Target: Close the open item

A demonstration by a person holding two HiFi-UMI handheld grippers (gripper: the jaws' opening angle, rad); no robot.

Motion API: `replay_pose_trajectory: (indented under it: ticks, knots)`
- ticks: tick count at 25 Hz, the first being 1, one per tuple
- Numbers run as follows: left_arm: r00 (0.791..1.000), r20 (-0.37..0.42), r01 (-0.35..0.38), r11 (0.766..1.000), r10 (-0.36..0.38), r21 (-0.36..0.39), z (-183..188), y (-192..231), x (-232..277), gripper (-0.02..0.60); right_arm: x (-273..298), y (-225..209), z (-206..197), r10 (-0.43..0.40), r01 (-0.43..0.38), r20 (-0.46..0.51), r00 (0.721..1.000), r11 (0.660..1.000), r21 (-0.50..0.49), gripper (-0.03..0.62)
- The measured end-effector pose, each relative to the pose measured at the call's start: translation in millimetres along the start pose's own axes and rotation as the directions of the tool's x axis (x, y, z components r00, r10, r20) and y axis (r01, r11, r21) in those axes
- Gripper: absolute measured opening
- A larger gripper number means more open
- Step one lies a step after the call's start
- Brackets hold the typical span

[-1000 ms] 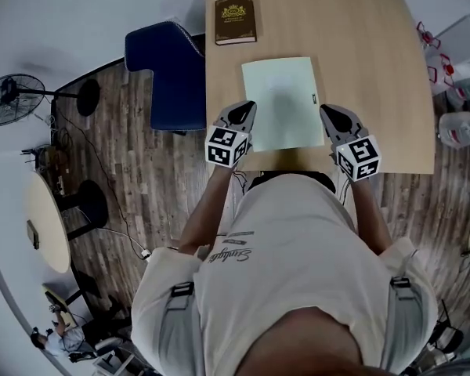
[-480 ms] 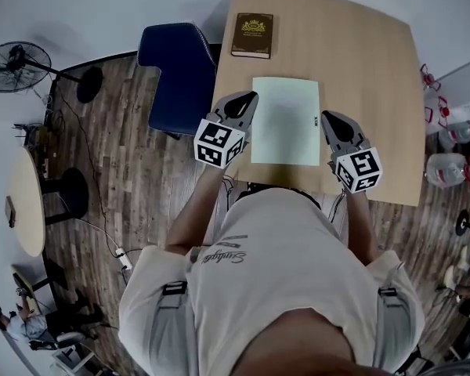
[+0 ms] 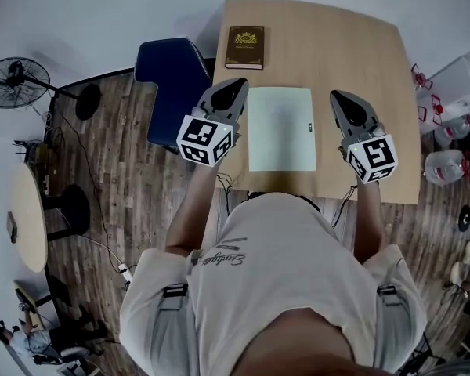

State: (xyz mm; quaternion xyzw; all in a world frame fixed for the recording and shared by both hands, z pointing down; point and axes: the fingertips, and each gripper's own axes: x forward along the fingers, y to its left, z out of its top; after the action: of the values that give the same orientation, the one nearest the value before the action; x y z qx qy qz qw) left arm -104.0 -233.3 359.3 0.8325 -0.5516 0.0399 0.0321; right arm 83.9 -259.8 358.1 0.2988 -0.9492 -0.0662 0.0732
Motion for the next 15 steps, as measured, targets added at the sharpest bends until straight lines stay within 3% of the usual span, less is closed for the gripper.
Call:
replay_pose_trajectory:
  ticks: [15]
  knots:
    - [0.993, 0.120, -0.007, 0.997, -0.002, 0.075, 67, 7, 2, 0.015, 11, -15, 65, -0.039, 0.048, 0.124, 0.992, 0.996, -0.070, -0.005]
